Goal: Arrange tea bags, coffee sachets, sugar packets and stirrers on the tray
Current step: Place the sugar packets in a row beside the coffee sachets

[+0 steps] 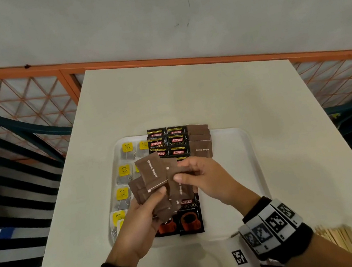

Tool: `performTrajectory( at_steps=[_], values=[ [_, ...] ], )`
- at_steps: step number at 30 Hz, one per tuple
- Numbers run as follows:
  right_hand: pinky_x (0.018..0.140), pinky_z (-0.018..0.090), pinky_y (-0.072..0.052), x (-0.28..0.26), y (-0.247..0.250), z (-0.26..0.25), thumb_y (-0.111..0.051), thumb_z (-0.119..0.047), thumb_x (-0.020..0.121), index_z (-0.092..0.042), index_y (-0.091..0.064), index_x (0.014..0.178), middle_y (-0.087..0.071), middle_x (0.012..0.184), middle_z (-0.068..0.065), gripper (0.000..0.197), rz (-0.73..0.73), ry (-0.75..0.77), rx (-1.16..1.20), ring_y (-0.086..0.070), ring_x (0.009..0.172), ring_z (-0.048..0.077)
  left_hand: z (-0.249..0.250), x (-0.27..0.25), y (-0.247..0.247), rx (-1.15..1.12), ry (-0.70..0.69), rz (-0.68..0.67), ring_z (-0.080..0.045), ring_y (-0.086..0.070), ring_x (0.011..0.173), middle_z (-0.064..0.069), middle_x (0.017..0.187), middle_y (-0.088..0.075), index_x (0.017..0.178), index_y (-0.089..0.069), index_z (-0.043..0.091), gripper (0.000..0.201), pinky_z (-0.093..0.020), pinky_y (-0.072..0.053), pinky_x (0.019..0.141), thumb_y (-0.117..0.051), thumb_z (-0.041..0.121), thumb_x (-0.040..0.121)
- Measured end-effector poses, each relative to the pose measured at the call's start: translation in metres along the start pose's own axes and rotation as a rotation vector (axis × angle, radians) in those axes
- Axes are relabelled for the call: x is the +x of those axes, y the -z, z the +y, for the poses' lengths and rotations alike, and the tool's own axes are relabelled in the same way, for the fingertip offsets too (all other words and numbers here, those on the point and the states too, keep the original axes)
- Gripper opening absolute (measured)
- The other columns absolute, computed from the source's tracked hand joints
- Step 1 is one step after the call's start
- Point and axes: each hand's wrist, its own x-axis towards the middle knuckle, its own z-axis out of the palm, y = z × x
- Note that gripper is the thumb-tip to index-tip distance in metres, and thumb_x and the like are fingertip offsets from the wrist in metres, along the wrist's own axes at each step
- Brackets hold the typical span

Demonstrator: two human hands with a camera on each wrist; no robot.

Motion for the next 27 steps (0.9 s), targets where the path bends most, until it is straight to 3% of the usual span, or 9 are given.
performTrajectory(
  at_steps=[3, 6, 8, 10, 14, 17, 21, 24, 27],
  values=[
    [0.05, 0.015, -0.047, -0.003, 0.005, -0.001, -0.06, -0.013, 0.088, -0.018, -0.067, 0.102, -0.069, 0.087, 0.0, 0.016, -0.009, 0.015, -0.013, -0.054, 0.047, 0.003, 0.002, 0.0, -0.002, 0.0, -0.023, 0.022, -0.022, -0.07, 0.089, -0.009, 0.103, -0.073, 0.115, -0.062, 0.015, 0.042, -0.033, -0.059, 0.073, -0.061, 0.02, 0.073],
    [0.051, 0.019, -0.048, -0.005, 0.005, 0.0, -0.06, -0.013, 0.088, -0.022, -0.067, 0.099, -0.068, 0.087, -0.005, 0.015, -0.062, 0.032, -0.055, -0.057, 0.056, 0.015, 0.004, 0.0, -0.005, -0.003, -0.036, 0.024, -0.018, -0.071, 0.085, -0.006, 0.097, -0.075, 0.108, -0.064, 0.019, 0.035, -0.028, -0.058, 0.064, -0.059, 0.028, 0.074],
    [0.051, 0.019, -0.047, -0.007, 0.004, -0.001, -0.061, -0.013, 0.088, -0.02, -0.067, 0.099, -0.066, 0.084, -0.006, 0.014, -0.093, 0.045, -0.097, -0.056, 0.056, 0.009, 0.004, 0.0, -0.006, -0.003, -0.043, 0.038, -0.016, -0.072, 0.079, -0.003, 0.09, -0.075, 0.104, -0.065, 0.022, 0.032, -0.025, -0.056, 0.057, -0.059, 0.03, 0.074],
    [0.051, 0.016, -0.046, -0.009, 0.004, -0.001, -0.06, -0.012, 0.088, -0.019, -0.066, 0.1, -0.064, 0.083, -0.009, 0.015, -0.107, 0.043, -0.128, -0.055, 0.055, 0.003, 0.004, 0.001, -0.007, 0.002, -0.054, 0.053, -0.016, -0.072, 0.077, -0.001, 0.088, -0.076, 0.104, -0.065, 0.021, 0.028, -0.024, -0.055, 0.054, -0.059, 0.027, 0.076],
    [0.063, 0.022, -0.055, -0.011, 0.01, -0.002, -0.054, -0.007, 0.091, -0.008, -0.065, 0.108, -0.065, 0.092, -0.001, 0.02, -0.118, 0.028, -0.066, -0.065, 0.071, 0.017, 0.003, 0.001, -0.005, -0.002, -0.082, 0.102, -0.017, -0.072, 0.081, -0.003, 0.091, -0.075, 0.109, -0.062, 0.017, 0.025, -0.027, -0.057, 0.057, -0.056, 0.016, 0.085],
    [0.065, 0.019, -0.055, -0.012, 0.017, -0.002, -0.053, -0.003, 0.091, 0.002, -0.061, 0.106, -0.062, 0.093, 0.006, 0.018, -0.055, -0.014, 0.111, -0.064, 0.077, 0.01, 0.003, 0.001, -0.002, -0.024, -0.1, 0.132, -0.016, -0.071, 0.087, -0.003, 0.098, -0.074, 0.108, -0.063, 0.02, 0.024, -0.028, -0.058, 0.063, -0.055, 0.014, 0.087],
    [0.055, 0.011, -0.041, -0.01, 0.024, 0.006, -0.056, -0.006, 0.089, -0.012, -0.063, 0.093, -0.062, 0.076, -0.005, 0.01, 0.083, -0.042, 0.123, -0.054, 0.064, 0.001, 0.002, 0.001, 0.002, -0.024, -0.088, 0.136, -0.014, -0.071, 0.082, 0.0, 0.092, -0.075, 0.102, -0.065, 0.024, 0.021, -0.026, -0.057, 0.059, -0.055, 0.014, 0.087],
    [0.054, 0.016, -0.043, -0.006, 0.029, 0.017, -0.056, -0.004, 0.088, -0.012, -0.063, 0.092, -0.06, 0.072, -0.002, 0.011, 0.153, -0.088, 0.216, -0.051, 0.06, 0.006, 0.001, 0.0, 0.004, 0.002, -0.064, 0.125, -0.019, -0.072, 0.083, -0.007, 0.095, -0.074, 0.109, -0.064, 0.02, 0.024, -0.026, -0.057, 0.059, -0.055, 0.017, 0.087],
    [0.059, 0.019, -0.049, -0.003, 0.039, 0.027, -0.056, -0.002, 0.088, -0.008, -0.061, 0.094, -0.061, 0.08, 0.006, 0.01, 0.21, -0.157, 0.293, -0.055, 0.065, 0.012, -0.001, -0.001, 0.008, 0.016, -0.045, 0.122, -0.02, -0.071, 0.082, -0.01, 0.097, -0.074, 0.115, -0.061, 0.018, 0.029, -0.025, -0.055, 0.058, -0.055, 0.02, 0.087]
  ],
)
